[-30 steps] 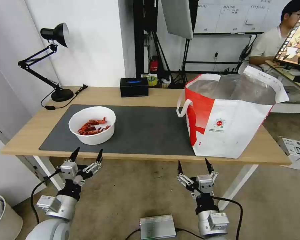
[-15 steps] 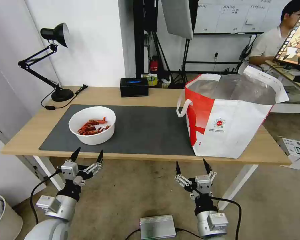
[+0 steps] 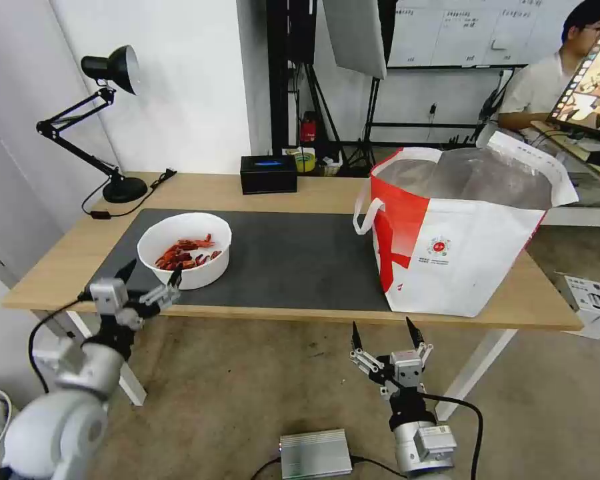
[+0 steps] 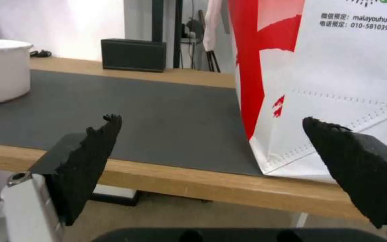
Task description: Pick up the trash from the table and place it into the takeout bag.
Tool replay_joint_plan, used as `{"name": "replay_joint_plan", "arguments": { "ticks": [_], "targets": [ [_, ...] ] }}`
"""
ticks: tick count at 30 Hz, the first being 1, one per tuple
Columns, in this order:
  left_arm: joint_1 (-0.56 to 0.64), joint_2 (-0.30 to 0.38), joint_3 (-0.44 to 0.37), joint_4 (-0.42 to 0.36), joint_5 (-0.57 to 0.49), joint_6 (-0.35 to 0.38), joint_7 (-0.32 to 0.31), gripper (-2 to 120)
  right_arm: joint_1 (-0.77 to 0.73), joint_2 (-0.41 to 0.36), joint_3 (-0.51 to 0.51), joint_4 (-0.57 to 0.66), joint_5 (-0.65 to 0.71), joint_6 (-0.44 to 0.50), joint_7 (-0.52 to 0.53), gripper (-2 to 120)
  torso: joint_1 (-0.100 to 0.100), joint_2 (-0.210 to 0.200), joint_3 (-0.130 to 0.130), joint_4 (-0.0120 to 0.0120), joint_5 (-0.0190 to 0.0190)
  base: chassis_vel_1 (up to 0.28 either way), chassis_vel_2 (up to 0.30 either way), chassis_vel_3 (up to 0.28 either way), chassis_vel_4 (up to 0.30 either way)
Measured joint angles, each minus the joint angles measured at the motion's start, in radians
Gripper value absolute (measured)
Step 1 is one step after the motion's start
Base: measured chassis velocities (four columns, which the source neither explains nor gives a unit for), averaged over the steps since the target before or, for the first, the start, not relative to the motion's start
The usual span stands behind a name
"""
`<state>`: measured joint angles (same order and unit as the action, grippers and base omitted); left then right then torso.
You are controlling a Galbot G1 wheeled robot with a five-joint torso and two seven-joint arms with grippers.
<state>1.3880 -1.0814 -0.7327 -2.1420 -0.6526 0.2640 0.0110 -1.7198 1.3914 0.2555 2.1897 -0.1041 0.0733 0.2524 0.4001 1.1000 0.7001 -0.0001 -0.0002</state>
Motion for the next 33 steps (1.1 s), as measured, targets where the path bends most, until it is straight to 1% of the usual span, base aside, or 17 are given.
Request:
{"name": "replay_joint_plan", "arguments": {
  "ticks": [2,3,6,7,10,12,15,18,19,20,21,22,24,25,29,31,33],
  "targets": [
    [-0.065,0.072,0.033,0.041,-0.060,0.049,-0.052,100,0.000,0.000,0.000,0.000,0.000,0.000,0.000,100,0.000,0.000,0.000,0.0002,-0.0001,0.000,0.000,0.000,0.000],
    [-0.065,0.072,0.033,0.041,-0.060,0.049,-0.052,100,0.000,0.000,0.000,0.000,0.000,0.000,0.000,100,0.000,0.000,0.000,0.0002,-0.0001,0.000,0.000,0.000,0.000],
    [-0.180,0.162,0.080,0.102,-0.132,0.112,-0.118,100,0.000,0.000,0.000,0.000,0.000,0.000,0.000,100,0.000,0.000,0.000,0.0002,0.0000,0.000,0.000,0.000,0.000],
    [-0.180,0.162,0.080,0.102,-0.132,0.112,-0.118,100,0.000,0.000,0.000,0.000,0.000,0.000,0.000,100,0.000,0.000,0.000,0.0002,0.0000,0.000,0.000,0.000,0.000],
    [-0.294,0.229,0.121,0.164,-0.188,0.185,-0.151,100,0.000,0.000,0.000,0.000,0.000,0.000,0.000,100,0.000,0.000,0.000,0.0001,0.0001,0.000,0.000,0.000,0.000],
    [-0.319,0.243,0.130,0.178,-0.202,0.212,-0.159,100,0.000,0.000,0.000,0.000,0.000,0.000,0.000,100,0.000,0.000,0.000,0.0001,0.0000,0.000,0.000,0.000,0.000],
    [-0.415,0.288,0.168,0.234,-0.300,0.360,-0.210,100,0.000,0.000,0.000,0.000,0.000,0.000,0.000,100,0.000,0.000,0.000,0.0002,0.0000,0.000,0.000,0.000,0.000],
    [-0.446,0.298,0.182,0.255,-0.333,0.398,-0.227,100,0.000,0.000,0.000,0.000,0.000,0.000,0.000,100,0.000,0.000,0.000,0.0002,0.0002,0.000,0.000,0.000,0.000],
    [-0.477,0.304,0.198,0.282,-0.359,0.426,-0.238,100,0.000,0.000,0.000,0.000,0.000,0.000,0.000,100,0.000,0.000,0.000,0.0002,0.0001,0.000,0.000,0.000,0.000],
    [-0.543,0.306,0.234,0.338,-0.449,0.460,-0.268,100,0.000,0.000,0.000,0.000,0.000,0.001,0.000,100,0.000,0.000,0.000,0.0002,0.0001,0.000,0.000,0.000,0.000],
    [-0.543,0.306,0.234,0.338,-0.449,0.460,-0.268,100,0.000,0.000,0.000,0.000,0.000,0.001,0.000,100,0.000,0.000,0.000,0.0002,0.0001,0.000,0.000,0.000,0.000],
    [-0.632,0.309,0.294,0.413,-0.500,0.481,-0.287,100,0.000,0.000,0.000,0.000,0.000,0.001,0.000,100,0.000,0.000,0.000,0.0001,0.0001,0.000,0.000,0.000,0.000],
    [-0.695,0.318,0.348,0.469,-0.525,0.482,-0.287,100,0.000,0.000,0.000,0.000,0.000,0.001,0.000,100,0.000,0.000,0.000,0.0001,0.0001,0.000,0.000,0.000,0.000],
    [-0.695,0.318,0.348,0.469,-0.525,0.482,-0.287,100,0.000,0.000,0.000,0.000,0.000,0.001,0.000,100,0.000,0.000,0.000,0.0001,0.0001,0.000,0.000,0.000,0.000],
    [-0.769,0.325,0.418,0.546,-0.536,0.481,-0.292,100,0.000,0.000,0.000,0.000,0.000,0.001,0.000,100,0.000,0.000,0.000,0.0002,0.0002,0.000,0.000,0.000,0.000],
    [-0.812,0.325,0.465,0.604,-0.511,0.480,-0.272,100,0.000,0.000,0.000,0.000,0.000,0.001,0.000,100,0.000,0.000,0.000,0.0001,0.0001,0.000,0.000,0.000,0.000],
    [-0.824,0.324,0.480,0.624,-0.502,0.479,-0.264,100,0.000,0.000,0.000,0.000,0.000,0.001,0.000,100,0.000,0.000,0.000,0.0001,0.0002,0.000,0.000,0.000,0.000]
  ]
}}
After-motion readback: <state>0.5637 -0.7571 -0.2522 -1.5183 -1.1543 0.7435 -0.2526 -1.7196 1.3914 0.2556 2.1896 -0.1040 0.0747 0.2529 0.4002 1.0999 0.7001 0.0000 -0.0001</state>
